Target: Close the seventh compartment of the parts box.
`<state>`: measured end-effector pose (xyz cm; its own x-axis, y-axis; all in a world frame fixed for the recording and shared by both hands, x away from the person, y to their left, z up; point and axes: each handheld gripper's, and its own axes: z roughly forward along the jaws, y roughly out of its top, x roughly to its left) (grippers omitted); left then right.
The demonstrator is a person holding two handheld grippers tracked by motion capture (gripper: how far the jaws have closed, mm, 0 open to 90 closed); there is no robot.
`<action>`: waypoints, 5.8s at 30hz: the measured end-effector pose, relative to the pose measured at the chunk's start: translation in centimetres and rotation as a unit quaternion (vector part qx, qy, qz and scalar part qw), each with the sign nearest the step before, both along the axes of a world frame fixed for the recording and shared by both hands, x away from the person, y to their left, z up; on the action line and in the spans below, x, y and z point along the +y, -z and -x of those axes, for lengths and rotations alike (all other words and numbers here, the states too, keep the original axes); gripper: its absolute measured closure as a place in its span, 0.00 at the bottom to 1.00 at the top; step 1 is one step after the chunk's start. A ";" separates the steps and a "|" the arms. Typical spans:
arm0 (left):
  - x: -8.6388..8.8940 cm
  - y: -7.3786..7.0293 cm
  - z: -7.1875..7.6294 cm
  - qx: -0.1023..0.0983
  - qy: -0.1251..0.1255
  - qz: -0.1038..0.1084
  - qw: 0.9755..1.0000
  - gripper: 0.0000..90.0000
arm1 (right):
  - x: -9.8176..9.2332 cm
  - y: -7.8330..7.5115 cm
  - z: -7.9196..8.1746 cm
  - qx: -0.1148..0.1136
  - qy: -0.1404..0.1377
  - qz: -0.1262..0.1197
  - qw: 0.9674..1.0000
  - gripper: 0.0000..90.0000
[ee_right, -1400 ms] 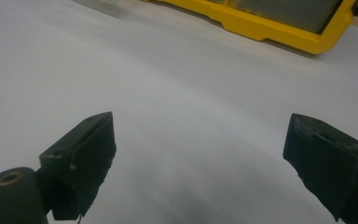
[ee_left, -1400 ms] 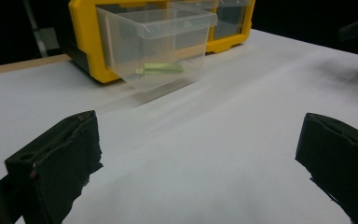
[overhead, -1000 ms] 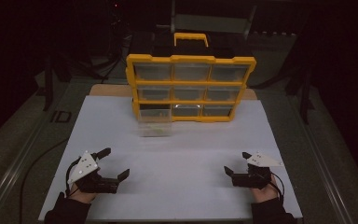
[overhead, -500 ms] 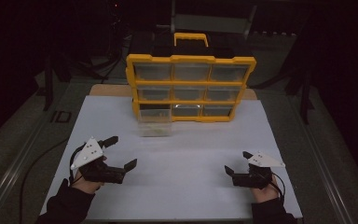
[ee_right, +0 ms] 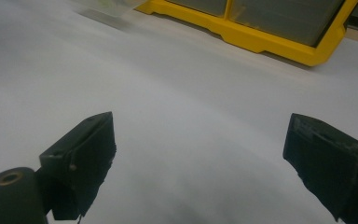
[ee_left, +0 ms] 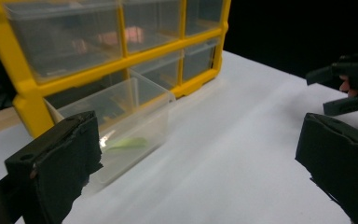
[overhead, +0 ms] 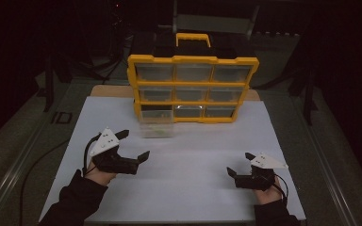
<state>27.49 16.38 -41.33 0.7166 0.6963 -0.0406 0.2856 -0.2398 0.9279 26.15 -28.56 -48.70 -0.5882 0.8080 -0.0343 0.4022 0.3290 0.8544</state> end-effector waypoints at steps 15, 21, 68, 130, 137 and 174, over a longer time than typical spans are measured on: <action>-2.5 3.2 -1.4 0.020 -0.003 -0.022 1.000 0.04 | 0.1 0.0 0.0 0.000 -0.003 0.001 1.000 0.10; -3.1 4.5 -2.0 0.032 -0.009 -0.027 0.999 0.05 | 0.0 0.0 0.0 0.000 -0.002 0.000 1.000 0.10; -5.1 9.0 -5.7 0.041 -0.104 -0.118 0.987 0.99 | 0.1 0.1 0.0 -0.001 -0.005 0.002 1.000 0.10; -5.7 8.5 -9.3 0.012 -0.115 -0.156 0.981 1.00 | 0.1 0.0 0.0 -0.003 -0.005 0.008 1.000 0.10; -5.7 8.5 -9.9 0.016 -0.118 -0.156 0.981 1.00 | 0.2 -0.1 0.0 -0.006 -0.006 0.006 1.000 0.10; -6.1 8.7 -12.6 0.015 -0.127 -0.154 0.980 1.00 | 0.2 -0.2 0.1 -0.006 -0.007 0.005 1.000 0.10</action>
